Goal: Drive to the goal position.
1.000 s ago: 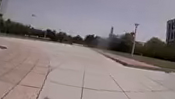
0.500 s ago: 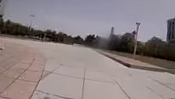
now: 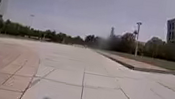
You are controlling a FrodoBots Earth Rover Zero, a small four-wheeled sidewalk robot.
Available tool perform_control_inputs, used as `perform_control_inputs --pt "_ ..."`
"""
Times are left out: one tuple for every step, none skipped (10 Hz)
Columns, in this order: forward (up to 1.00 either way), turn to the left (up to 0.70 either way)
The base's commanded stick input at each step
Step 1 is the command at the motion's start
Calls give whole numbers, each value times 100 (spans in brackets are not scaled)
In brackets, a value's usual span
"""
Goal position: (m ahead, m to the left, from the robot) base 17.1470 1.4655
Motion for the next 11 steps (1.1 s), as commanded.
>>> perform_control_inputs --pt "70 0" --pt "70 0" --pt "70 0" --pt "70 0" --pt "70 0" --pt "70 0" --pt "70 0" --pt "70 0" --pt "70 0" --pt "70 27" --pt "70 27"
